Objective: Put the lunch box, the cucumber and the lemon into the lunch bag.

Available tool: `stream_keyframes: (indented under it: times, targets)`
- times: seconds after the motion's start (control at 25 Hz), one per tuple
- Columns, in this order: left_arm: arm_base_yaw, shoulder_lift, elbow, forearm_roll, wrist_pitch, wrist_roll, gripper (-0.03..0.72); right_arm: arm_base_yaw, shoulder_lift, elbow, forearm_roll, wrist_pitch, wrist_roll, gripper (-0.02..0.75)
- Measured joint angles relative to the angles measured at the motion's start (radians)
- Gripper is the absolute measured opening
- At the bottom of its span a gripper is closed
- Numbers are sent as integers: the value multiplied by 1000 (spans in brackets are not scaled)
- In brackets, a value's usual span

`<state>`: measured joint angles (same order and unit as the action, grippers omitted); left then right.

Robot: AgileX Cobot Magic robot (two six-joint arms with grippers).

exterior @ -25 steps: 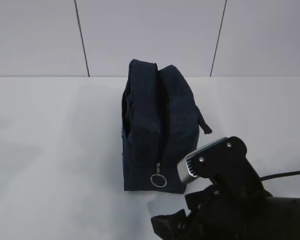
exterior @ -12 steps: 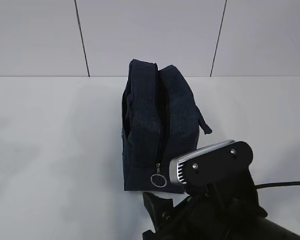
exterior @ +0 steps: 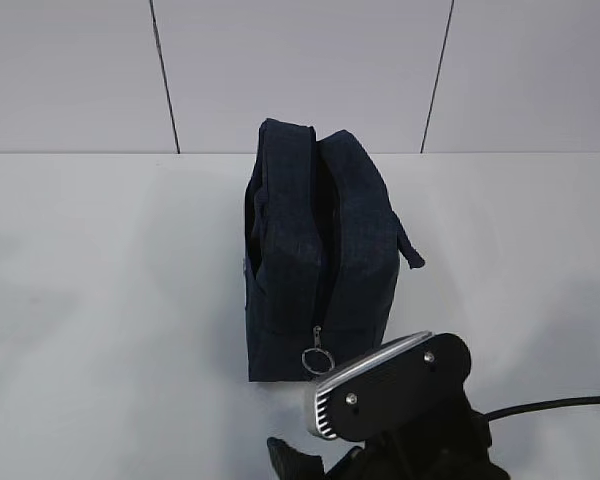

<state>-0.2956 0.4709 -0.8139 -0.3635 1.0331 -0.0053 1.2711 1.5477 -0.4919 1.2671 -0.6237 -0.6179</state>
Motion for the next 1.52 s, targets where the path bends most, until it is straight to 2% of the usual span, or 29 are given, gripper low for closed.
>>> stream_keyframes:
  times: [0.56,0.92,1.2,1.52]
  targets:
    - [0,0,0,10,-8,0,500,2,2,0,-28,40,-43,581]
    - [0,0,0,42,-41,0,494,2,22,0,-39,-65,-52,581]
    - [-13,0,0,42,-48,0,490,-2,138,-30,-41,-119,-67,581]
    - [-17,0,0,42,-48,0,487,-107,192,-95,-15,-109,-69,581]
